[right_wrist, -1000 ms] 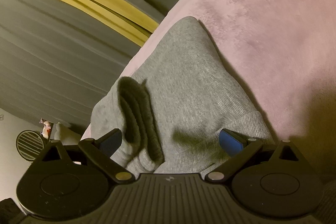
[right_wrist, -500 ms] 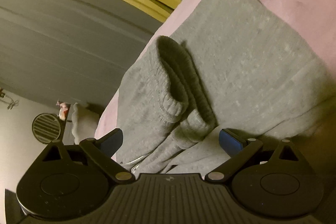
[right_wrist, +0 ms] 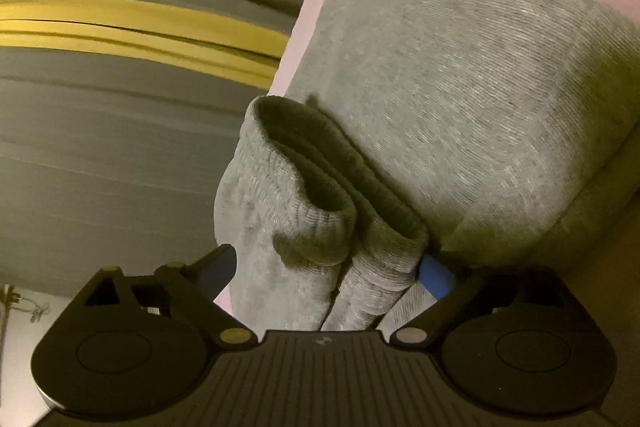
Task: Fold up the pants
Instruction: 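Grasp the folded leg end with the right tool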
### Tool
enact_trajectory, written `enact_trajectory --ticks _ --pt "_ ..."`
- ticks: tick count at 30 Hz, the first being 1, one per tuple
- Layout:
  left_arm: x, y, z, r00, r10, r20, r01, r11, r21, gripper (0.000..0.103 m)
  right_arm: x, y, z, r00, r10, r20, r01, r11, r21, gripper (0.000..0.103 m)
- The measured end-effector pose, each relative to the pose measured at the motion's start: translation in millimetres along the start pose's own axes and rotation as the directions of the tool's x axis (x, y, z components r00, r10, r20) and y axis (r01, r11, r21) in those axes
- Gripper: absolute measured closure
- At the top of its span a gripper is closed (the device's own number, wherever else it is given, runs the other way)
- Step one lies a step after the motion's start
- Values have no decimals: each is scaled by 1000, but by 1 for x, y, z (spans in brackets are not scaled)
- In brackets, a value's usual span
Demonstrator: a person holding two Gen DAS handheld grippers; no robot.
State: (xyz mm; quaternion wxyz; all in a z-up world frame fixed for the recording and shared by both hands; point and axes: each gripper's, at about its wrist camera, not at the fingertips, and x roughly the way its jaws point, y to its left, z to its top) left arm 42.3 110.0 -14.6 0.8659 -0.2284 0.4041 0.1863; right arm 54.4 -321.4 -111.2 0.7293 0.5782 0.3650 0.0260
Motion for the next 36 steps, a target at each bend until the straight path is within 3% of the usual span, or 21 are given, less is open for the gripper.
enact_trajectory --ticks 3,5,8,11,14,16,18,20,21,24,26,27,28,30,31,32,34,36 --pt "0 2 0 1000 0 -3 0 1000 -8 5 -1 7 -6 996 -86 21 87 992 -92 38" --pt "2 2 1 1000 0 -9 0 1000 -11 5 -4 1 -5 998 -54 19 55 996 -68 39" --pt "4 1 0 1000 0 -16 0 1000 -13 5 -8 -18 4 1000 10 5 -10 998 65 37" --pt "3 1 0 1000 -3 -17 3 1000 -16 5 -11 -20 2 1000 2 23 -5 995 98 37" --pt "4 2 0 1000 -4 -17 3 1000 -16 5 -3 -13 -4 999 3 32 -5 999 50 25" --pt "5 2 -1 1000 -2 -23 2 1000 -14 5 6 -7 -3 999 16 31 -18 999 41 11" --pt "7 2 -1 1000 -2 -28 2 1000 -11 5 12 -5 -1 999 14 41 -16 999 52 10" --pt "8 2 -1 999 4 -33 -4 1000 -12 5 17 1 1 999 -1 54 -2 999 51 19" --pt "8 3 -1 999 6 -34 -6 1000 -15 5 16 4 0 998 -3 67 1 999 33 44" --pt "8 4 -1 999 4 -34 -5 1000 -23 5 11 8 -3 996 43 79 -42 999 -13 51" --pt "9 3 -1 999 4 -38 -5 1000 -22 5 9 11 -3 993 80 85 -76 996 -45 50" --pt "10 3 -1 999 5 -40 -6 1000 -19 5 9 12 -1 993 93 77 -89 995 -47 45" --pt "11 2 -1 999 7 -42 -8 1000 -16 5 12 11 1 993 100 62 -98 994 -38 32" --pt "13 1 -1 999 12 -47 -12 1000 -9 5 22 11 3 995 94 37 -93 995 -24 18" --pt "14 1 -1 999 13 -46 -13 1000 -10 5 28 12 3 997 74 36 -73 997 -33 18" --pt "14 2 -1 999 15 -46 -16 1000 -12 5 33 15 3 998 49 36 -47 998 -53 21" --pt "15 3 -2 999 19 -49 -20 1000 -22 5 41 27 2 999 -6 37 10 994 -110 56" --pt "16 5 -2 999 15 -49 -17 999 -32 5 38 43 0 999 -5 45 12 986 -165 58"
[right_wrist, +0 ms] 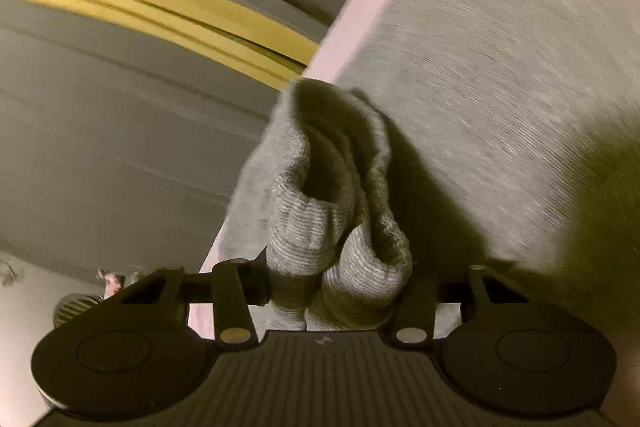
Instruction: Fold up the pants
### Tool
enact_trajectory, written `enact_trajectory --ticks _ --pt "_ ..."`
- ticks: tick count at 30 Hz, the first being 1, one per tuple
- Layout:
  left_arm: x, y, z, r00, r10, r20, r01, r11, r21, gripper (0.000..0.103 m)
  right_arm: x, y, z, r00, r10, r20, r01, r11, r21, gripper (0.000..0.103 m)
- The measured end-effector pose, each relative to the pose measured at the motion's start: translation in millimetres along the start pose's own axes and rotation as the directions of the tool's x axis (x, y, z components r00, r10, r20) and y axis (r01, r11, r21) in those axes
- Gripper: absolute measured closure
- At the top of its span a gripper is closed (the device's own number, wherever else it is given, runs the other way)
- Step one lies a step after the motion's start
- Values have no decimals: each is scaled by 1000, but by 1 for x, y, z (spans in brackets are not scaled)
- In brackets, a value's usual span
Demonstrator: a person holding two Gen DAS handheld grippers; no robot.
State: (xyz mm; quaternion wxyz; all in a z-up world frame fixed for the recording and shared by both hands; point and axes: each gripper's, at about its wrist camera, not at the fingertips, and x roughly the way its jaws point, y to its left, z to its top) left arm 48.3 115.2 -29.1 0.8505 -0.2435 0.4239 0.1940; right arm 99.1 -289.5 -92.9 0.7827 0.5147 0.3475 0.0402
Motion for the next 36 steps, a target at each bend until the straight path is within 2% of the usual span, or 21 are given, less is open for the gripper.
enact_trajectory --ticks 6,8,11,23,27,36 --pt "0 0 -1 1000 0 1 0 1000 2 5 -30 56 10 992 122 36 -117 985 -130 60" --pt "0 1 -1 1000 -2 3 3 1000 -3 5 -39 70 15 984 172 54 -162 974 -160 60" --pt "-1 1 -1 1000 -4 3 4 1000 -8 5 -50 80 23 977 201 71 -186 967 -176 60" --pt "1 -1 0 1000 5 -8 -5 1000 16 5 -78 40 44 985 127 120 -114 987 -109 60" --pt "1 -1 0 1000 9 -11 -9 1000 22 5 -101 38 32 987 100 127 -88 991 -99 60" --pt "2 -3 -1 1000 12 -11 -12 1000 24 5 -114 22 31 990 63 128 -51 995 -90 60"
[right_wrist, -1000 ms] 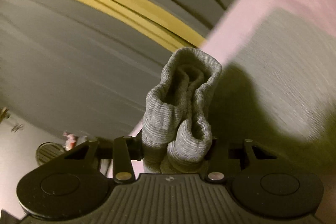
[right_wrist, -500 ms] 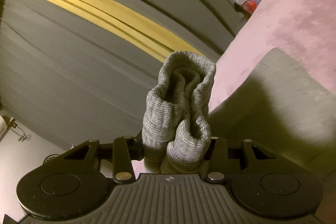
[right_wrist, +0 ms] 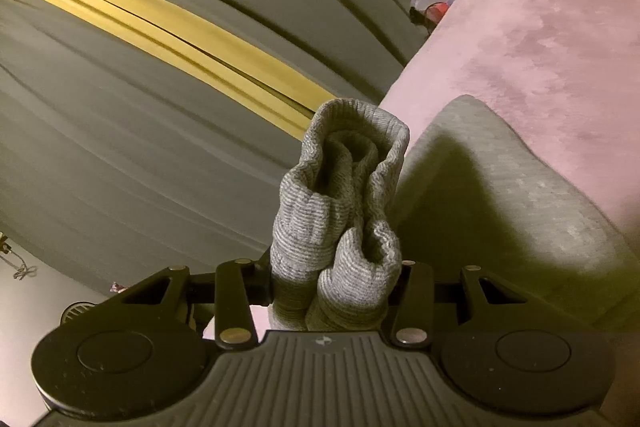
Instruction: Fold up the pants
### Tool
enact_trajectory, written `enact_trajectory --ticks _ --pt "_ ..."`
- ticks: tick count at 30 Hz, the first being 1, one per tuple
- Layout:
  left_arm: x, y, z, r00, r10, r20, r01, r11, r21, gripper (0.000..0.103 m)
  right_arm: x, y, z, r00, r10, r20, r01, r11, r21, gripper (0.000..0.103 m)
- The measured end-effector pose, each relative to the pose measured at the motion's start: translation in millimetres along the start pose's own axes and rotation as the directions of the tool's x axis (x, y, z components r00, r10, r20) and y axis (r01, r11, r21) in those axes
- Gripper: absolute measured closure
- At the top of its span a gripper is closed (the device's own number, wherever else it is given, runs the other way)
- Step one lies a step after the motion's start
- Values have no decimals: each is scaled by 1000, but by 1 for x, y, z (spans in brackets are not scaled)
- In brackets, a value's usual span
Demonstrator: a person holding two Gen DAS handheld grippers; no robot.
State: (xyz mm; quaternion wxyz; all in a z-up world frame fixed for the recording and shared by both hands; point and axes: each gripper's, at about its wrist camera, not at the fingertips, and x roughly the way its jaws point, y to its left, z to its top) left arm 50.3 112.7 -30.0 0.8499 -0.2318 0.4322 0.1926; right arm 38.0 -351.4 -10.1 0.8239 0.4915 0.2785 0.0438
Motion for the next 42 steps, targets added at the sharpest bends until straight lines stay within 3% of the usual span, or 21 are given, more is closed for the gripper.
enact_trajectory --ticks 28,42 --pt "1 0 -1 1000 0 -3 0 1000 0 5 -14 -17 -11 998 -70 3 70 996 -61 60" --pt "1 -1 -2 1000 8 -4 -8 1000 -5 5 -10 -20 -21 984 -178 -2 173 958 -228 60"
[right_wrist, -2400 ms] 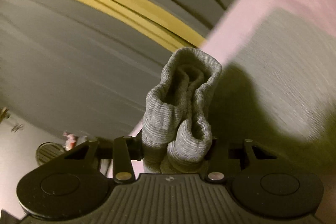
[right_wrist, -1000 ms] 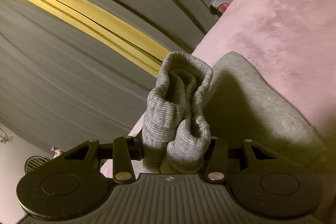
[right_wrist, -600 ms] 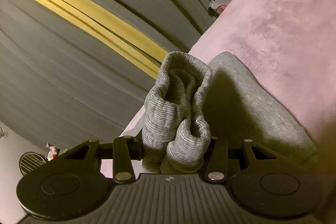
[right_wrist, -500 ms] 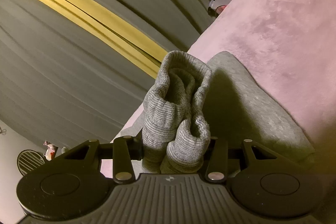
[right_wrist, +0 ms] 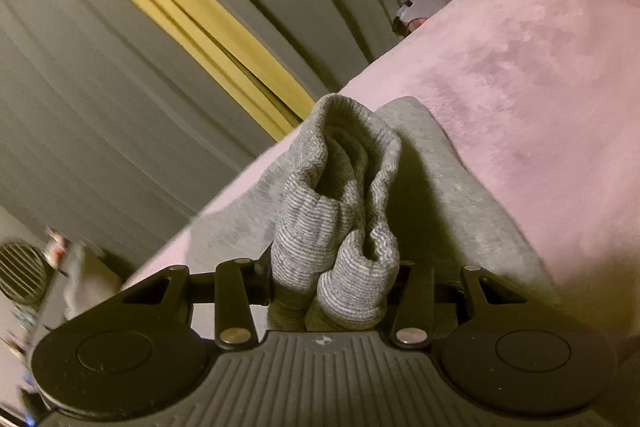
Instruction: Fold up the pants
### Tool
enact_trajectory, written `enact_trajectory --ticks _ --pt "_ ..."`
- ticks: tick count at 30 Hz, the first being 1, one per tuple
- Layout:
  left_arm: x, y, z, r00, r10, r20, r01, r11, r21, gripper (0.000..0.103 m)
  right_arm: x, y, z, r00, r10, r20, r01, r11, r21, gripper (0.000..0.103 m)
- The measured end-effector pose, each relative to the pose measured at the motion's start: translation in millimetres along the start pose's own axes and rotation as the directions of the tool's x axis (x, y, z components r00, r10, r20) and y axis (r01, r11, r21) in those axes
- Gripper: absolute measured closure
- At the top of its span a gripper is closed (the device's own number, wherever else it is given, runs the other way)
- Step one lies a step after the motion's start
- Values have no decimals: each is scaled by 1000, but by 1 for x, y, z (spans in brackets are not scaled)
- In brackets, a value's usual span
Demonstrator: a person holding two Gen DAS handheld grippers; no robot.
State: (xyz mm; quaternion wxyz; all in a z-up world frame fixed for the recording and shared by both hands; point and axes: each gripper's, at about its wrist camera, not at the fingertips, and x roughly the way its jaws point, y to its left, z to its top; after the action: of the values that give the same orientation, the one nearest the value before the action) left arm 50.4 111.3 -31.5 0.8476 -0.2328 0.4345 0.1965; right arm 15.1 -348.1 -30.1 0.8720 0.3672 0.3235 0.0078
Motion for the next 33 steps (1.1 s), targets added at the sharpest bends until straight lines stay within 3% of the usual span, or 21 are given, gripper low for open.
enact_trajectory --ticks 6,9,13,14,15,17,18,19,23,26,30,33 --pt "-1 -1 -1 1000 7 0 -7 1000 -4 5 11 -2 -7 991 -126 -46 120 986 -111 56" --pt "-3 -1 -2 1000 8 1 -8 1000 -7 5 11 1 -8 988 -147 -44 138 978 -155 54" --pt "-5 0 -2 1000 1 -1 -1 1000 -3 5 10 4 -10 981 -188 -41 176 964 -201 49" --pt "-6 0 -2 1000 -9 -1 9 1000 1 5 10 4 -10 979 -200 -40 188 959 -210 42" --pt "-8 1 -2 1000 -23 2 23 1000 5 5 9 6 -10 973 -228 -29 215 950 -228 37" --pt "-17 -1 -4 997 -69 25 69 997 24 5 3 16 -12 944 -326 49 323 886 -331 31" --pt "-22 -2 -5 994 -96 44 94 995 37 5 -1 20 -12 938 -339 68 340 866 -367 30" --pt "-27 -3 -6 990 -125 62 122 991 54 5 -5 21 -11 944 -324 66 325 871 -369 30" --pt "-45 -19 -14 960 -272 67 257 951 170 3 -19 13 -7 980 -201 5 191 925 -328 14" --pt "-46 -43 -24 947 -322 0 307 904 299 3 -13 13 -10 980 -199 -34 175 921 -347 13" --pt "-37 -74 -39 953 -290 -91 299 843 448 3 10 11 -13 956 -267 -118 207 907 -368 10" --pt "-19 -86 -50 970 -189 -151 241 817 524 3 14 14 -13 945 -301 -127 230 888 -398 10"
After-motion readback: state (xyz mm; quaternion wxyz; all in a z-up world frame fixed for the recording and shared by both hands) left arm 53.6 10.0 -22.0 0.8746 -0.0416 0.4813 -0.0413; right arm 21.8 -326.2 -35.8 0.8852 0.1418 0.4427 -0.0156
